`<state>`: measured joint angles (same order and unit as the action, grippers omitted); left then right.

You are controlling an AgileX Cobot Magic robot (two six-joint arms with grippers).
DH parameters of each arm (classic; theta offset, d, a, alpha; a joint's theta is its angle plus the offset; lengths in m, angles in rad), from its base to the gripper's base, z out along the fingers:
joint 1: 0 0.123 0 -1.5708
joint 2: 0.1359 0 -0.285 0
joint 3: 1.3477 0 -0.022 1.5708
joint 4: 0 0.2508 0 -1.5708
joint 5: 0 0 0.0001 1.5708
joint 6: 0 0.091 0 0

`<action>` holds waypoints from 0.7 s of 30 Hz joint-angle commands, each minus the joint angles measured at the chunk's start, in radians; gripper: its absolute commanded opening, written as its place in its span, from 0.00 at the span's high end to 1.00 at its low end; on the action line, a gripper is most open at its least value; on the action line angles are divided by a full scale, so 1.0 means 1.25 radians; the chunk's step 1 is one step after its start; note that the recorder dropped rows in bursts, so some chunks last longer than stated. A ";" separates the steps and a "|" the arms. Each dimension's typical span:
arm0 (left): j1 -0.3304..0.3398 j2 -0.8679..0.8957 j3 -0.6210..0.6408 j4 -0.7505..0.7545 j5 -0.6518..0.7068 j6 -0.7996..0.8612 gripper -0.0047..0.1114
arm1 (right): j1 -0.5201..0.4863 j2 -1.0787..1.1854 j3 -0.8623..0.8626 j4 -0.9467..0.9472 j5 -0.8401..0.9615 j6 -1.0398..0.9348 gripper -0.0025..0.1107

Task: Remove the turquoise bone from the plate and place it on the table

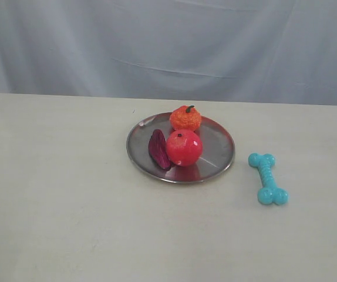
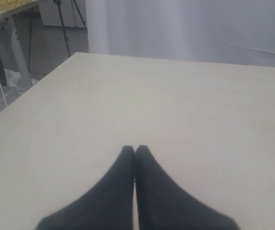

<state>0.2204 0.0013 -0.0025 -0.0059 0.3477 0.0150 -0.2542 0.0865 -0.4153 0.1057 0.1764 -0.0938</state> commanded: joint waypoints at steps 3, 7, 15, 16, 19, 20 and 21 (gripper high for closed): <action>0.002 -0.001 0.002 -0.001 -0.004 -0.003 0.96 | 0.000 -0.035 0.003 -0.002 -0.009 0.003 0.98; 0.002 -0.001 0.002 -0.001 -0.004 -0.003 0.96 | 0.000 -0.055 0.003 -0.002 0.006 0.003 0.98; 0.002 -0.001 0.002 -0.001 -0.004 -0.003 0.96 | 0.000 -0.069 0.009 -0.010 0.015 0.098 0.98; 0.002 -0.001 0.002 -0.001 -0.004 -0.003 0.96 | 0.000 -0.069 0.013 -0.011 0.027 0.098 0.98; 0.002 -0.001 0.002 -0.001 -0.004 -0.003 0.96 | 0.000 -0.069 0.051 -0.042 0.055 0.098 0.98; 0.002 -0.001 0.002 -0.001 -0.004 -0.003 0.96 | 0.000 -0.069 0.071 -0.050 0.055 0.098 0.98; 0.002 -0.001 0.002 -0.001 -0.004 -0.003 0.96 | 0.000 -0.069 0.094 -0.050 0.050 0.098 0.98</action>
<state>0.2204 0.0013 -0.0025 -0.0059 0.3477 0.0150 -0.2542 0.0048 -0.3576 0.0684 0.2184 0.0258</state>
